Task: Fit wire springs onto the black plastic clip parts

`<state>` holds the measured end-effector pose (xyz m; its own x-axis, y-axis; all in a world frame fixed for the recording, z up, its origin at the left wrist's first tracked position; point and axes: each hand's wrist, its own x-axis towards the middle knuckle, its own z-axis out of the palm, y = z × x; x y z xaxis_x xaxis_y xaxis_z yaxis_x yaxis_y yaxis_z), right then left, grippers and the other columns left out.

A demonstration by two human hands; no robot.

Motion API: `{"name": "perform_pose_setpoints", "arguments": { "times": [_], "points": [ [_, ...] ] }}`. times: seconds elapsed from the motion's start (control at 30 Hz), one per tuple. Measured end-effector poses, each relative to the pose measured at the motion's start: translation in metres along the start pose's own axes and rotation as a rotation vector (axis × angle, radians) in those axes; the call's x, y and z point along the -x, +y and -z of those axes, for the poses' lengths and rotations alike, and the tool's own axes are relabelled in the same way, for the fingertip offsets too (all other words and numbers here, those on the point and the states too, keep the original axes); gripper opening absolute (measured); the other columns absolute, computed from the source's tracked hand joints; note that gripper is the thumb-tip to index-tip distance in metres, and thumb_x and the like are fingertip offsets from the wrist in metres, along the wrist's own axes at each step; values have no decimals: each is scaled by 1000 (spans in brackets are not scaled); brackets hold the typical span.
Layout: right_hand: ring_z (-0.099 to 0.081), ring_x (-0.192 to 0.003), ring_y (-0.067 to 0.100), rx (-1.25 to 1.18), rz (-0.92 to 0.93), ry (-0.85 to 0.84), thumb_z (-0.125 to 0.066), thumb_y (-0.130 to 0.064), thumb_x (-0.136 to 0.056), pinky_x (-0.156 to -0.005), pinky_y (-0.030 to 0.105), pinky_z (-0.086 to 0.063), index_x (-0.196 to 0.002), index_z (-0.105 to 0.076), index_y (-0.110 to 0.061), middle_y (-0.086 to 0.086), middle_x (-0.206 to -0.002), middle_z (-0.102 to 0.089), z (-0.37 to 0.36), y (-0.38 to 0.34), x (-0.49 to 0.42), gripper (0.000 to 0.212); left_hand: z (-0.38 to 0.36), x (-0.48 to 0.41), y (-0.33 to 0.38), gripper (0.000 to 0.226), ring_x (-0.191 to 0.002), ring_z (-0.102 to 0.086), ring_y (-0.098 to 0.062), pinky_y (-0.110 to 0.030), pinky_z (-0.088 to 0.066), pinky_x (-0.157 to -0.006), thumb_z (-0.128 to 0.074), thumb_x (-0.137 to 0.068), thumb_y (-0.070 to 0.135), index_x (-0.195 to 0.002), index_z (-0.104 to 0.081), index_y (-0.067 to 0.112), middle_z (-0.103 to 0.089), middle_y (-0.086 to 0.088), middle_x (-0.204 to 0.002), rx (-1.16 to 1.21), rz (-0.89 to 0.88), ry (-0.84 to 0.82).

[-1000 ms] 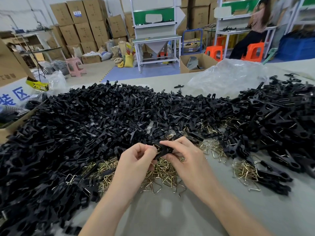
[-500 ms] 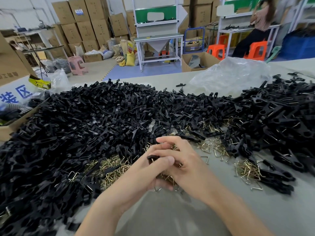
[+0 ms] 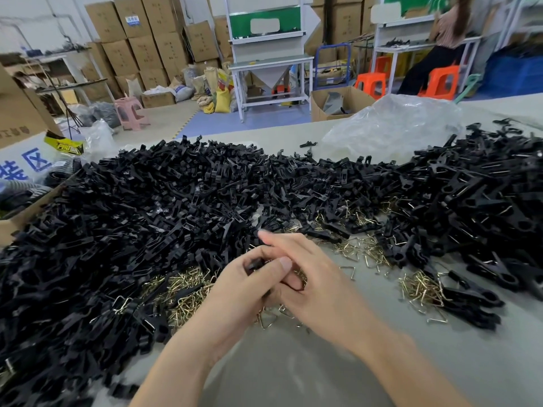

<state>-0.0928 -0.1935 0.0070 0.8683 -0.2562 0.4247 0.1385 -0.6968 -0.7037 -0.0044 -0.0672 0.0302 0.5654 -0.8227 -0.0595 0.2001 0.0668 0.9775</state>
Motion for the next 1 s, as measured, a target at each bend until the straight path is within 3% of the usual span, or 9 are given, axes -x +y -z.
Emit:
{"name": "perform_pose_setpoints", "arguments": {
  "times": [0.1, 0.27, 0.47, 0.6, 0.67, 0.77, 0.83, 0.9, 1.0],
  "points": [
    [-42, -121, -17, -40, -71, -24, -76, -46, -85, -90, 15, -40, -146, -19, -63, -42, -137, -40, 0, 2, 1, 85, -1, -1, 2, 12, -59, -59, -18, -30, -50, -59, -68, -81, 30, -81, -76, 21, -68, -16, -74, 31, 27, 66],
    [-41, -120, -19, -29, -34, -22, -77, -53, -82, -87, 16, -42, -146, -22, -63, -42, -136, -39, 1, 5, 1, 85, -3, -1, 2, 11, -56, -59, -16, -26, -53, -55, -76, -85, 30, -78, -76, 21, -68, -15, -72, 22, 35, 80],
    [-54, -122, -4, -49, 19, 7, -71, -37, -80, -96, 20, -49, -129, -57, -51, -29, -133, -48, 1, 6, 1, 53, -3, -5, -1, 9, -68, -63, -19, -34, -51, -68, -75, -84, 25, -81, -78, 18, -72, -14, -80, -76, 47, 86],
    [-57, -118, -2, -42, 39, -13, -60, -34, -80, -88, 22, -54, -107, -60, -60, -30, -133, -48, 1, 6, 0, 37, 0, -4, -5, 9, -74, -68, -17, -28, -55, -62, -70, -92, 21, -89, -74, 14, -72, -12, -89, -69, 70, 4],
    [-59, -115, -1, -85, 30, 9, -59, -39, -80, -86, 24, -55, -101, -60, -61, -30, -129, -52, 0, 6, 0, 30, 0, -2, -7, 29, -82, -70, -23, -31, -57, -64, -76, -86, 35, -104, -71, 13, -72, -15, -98, 12, 66, -79],
    [-64, -105, -1, -210, -37, 276, -71, -45, -81, -84, 12, -48, -107, -65, -45, -24, -113, -66, 17, 12, -9, 26, 0, -2, -7, 56, -96, -70, -29, -35, -59, -69, -71, -84, 54, -129, -57, 24, -73, -16, -111, 39, 67, -136],
    [-72, -97, 8, -469, -146, 584, -78, -37, -86, -83, 18, -55, -134, -59, -35, -11, -110, -74, 47, 28, -19, 52, -2, -2, -4, 63, -95, -71, -27, -34, -59, -70, -64, -83, 56, -136, -50, 27, -73, -17, -113, 21, 42, -50],
    [-74, -99, 15, -748, -281, 834, -78, -37, -82, -82, 23, -59, -159, -28, -16, -2, -109, -76, 77, 43, -22, 93, -1, -2, -4, 56, -88, -71, -24, -30, -58, -69, -66, -84, 52, -132, -57, 24, -75, -14, -106, 12, -70, 84],
    [-75, -92, 12, -801, -390, 921, -67, -32, -95, -76, 19, -58, -161, -17, -10, 1, -103, -76, 81, 52, -15, 85, 7, -3, -4, 18, -74, -67, -12, -18, -53, -66, -60, -97, 30, -112, -69, 27, -74, -3, -87, -227, -316, 393]
  ]
}}
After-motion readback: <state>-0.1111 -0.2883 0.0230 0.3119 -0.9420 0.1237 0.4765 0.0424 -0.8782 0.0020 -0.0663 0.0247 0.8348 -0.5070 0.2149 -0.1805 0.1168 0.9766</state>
